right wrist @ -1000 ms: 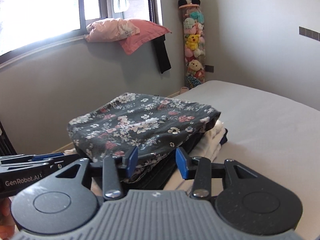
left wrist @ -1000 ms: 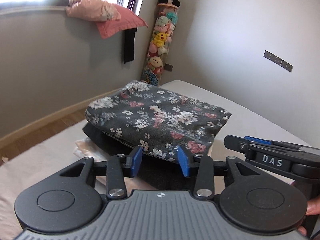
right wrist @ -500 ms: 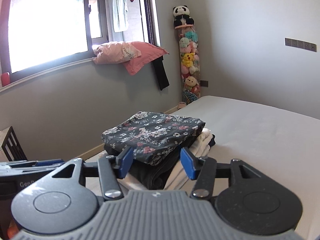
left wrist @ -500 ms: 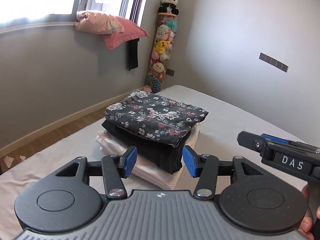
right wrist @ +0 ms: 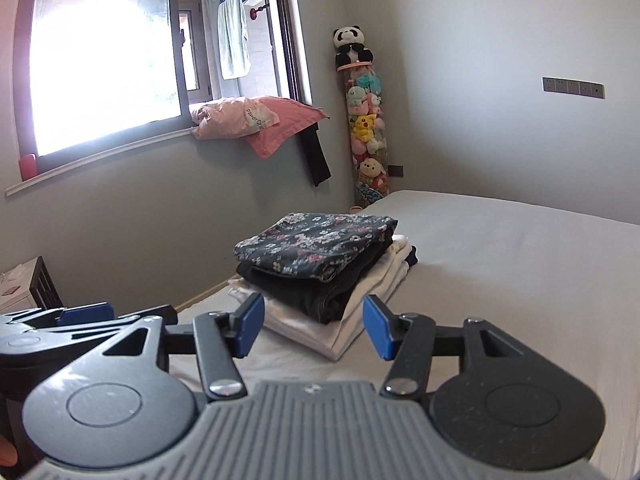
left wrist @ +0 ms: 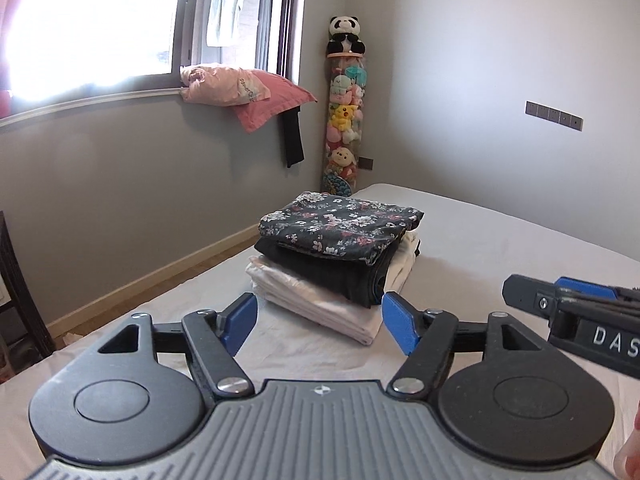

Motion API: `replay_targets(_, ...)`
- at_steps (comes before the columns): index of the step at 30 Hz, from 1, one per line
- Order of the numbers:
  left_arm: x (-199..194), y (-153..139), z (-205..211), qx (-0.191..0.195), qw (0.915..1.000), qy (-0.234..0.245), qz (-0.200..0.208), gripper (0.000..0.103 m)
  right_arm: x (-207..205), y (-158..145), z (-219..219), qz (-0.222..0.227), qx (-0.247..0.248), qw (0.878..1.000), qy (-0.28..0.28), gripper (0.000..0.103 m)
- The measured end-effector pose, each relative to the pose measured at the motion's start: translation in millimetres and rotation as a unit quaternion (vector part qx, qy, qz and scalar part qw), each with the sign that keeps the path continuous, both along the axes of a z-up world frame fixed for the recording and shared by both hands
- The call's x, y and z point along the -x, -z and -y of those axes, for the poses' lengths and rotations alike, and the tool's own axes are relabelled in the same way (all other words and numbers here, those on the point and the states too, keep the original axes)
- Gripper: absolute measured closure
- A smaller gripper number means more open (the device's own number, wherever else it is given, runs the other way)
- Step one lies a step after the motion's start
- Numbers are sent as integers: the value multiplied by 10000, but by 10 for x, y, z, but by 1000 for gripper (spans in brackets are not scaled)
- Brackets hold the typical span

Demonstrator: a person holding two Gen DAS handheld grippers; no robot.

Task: Fold clothes

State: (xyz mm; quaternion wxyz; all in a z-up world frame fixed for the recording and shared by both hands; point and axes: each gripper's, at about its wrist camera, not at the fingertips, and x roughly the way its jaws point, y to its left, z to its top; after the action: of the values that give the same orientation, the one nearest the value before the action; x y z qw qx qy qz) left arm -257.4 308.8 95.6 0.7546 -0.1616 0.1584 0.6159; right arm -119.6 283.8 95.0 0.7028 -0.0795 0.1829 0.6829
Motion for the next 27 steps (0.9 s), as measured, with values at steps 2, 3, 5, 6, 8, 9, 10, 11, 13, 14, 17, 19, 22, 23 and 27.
replay_targets(2, 1, 21, 114, 2, 10000, -57, -49, 19, 47, 33, 159, 18, -3, 10000, 28, 43)
replay_targets(3, 1, 32, 170, 2, 9999, -84, -72, 19, 68, 51, 234, 30, -3, 10000, 43, 42)
replay_targets(5, -3, 65, 288, -43, 9999, -90, -63, 18, 105, 90, 362, 54, 1, 10000, 56, 42)
replay_targets(6, -5, 82, 346, -66, 9999, -93, -58, 18, 118, 112, 421, 68, 3, 10000, 62, 41)
replay_targets(8, -10, 116, 462, -110, 9999, -99, -50, 18, 126, 162, 527, 88, 20, 9999, 88, 38)
replay_targets(9, -20, 140, 505, -111, 9999, -100, -76, 18, 120, 191, 566, 90, 48, 9999, 101, 38)
replay_targets(10, -29, 165, 548, -111, 9998, -102, -101, 15, 113, 219, 605, 91, 76, 9999, 114, 36)
replay_targets(11, -35, 194, 579, -82, 9998, -117, -109, 14, 106, 247, 644, 92, 104, 9998, 127, 36)
replay_targets(13, -45, 248, 635, -77, 9999, -100, -89, 14, 90, 303, 707, 117, 174, 9997, 158, 35)
replay_targets(14, -50, 271, 661, -81, 9999, -83, -78, 14, 81, 328, 730, 131, 205, 9995, 179, 34)
replay_targets(17, -85, 325, 689, -74, 9999, -46, -107, 10, 31, 414, 790, 97, 279, 9991, 291, 30)
replay_targets(19, -105, 358, 702, -78, 9999, -31, -128, 9, -4, 463, 823, 17, 321, 9988, 364, 30)
replay_targets(22, -126, 401, 714, -93, 9997, -110, -176, 9, -23, 516, 859, -3, 349, 9984, 446, 26)
replay_targets(23, -128, 414, 721, -101, 9997, -134, -184, 9, -26, 526, 867, 11, 346, 9984, 450, 26)
replay_targets(27, -140, 460, 728, -83, 9996, -163, -213, 9, -26, 559, 872, 28, 364, 9984, 423, 25)
